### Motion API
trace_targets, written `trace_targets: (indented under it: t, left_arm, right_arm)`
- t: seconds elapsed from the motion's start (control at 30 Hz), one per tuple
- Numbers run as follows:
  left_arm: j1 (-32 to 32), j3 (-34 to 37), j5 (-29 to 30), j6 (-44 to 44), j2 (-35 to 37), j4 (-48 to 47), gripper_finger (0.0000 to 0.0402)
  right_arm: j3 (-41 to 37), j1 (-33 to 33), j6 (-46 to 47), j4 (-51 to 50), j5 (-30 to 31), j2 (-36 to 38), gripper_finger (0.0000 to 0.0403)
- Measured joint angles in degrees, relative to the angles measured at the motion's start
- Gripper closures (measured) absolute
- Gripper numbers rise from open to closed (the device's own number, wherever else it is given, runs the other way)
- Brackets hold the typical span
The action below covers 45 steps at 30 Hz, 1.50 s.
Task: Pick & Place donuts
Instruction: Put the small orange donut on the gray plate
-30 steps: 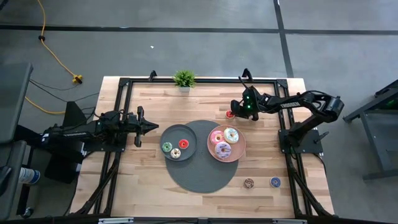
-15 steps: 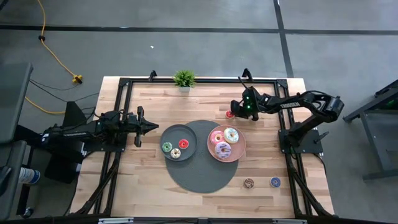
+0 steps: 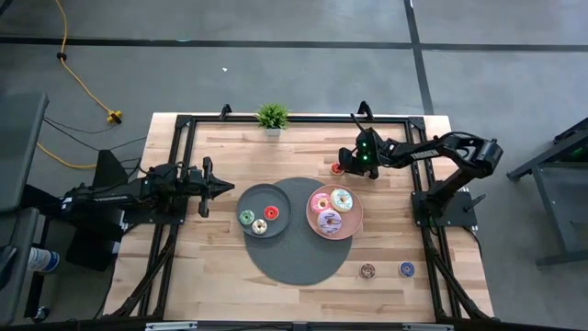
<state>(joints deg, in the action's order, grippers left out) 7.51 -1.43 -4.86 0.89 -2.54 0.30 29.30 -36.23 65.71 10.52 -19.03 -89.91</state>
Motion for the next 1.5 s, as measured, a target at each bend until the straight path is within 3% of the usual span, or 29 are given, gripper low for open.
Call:
trace_targets:
  t: [1.17, 1.5]
  left_arm:
    - [-0.02, 0.00, 0.00, 0.00, 0.02, 0.02, 0.0399]
    - [-0.02, 0.00, 0.00, 0.00, 0.01, 0.00, 0.0399]
  right_arm:
    - [-0.13, 0.02, -1.22, 1.19, -0.56, -0.04, 0.0264]
    - [-0.13, 0.02, -1.46, 1.19, -0.70, -0.04, 0.0296]
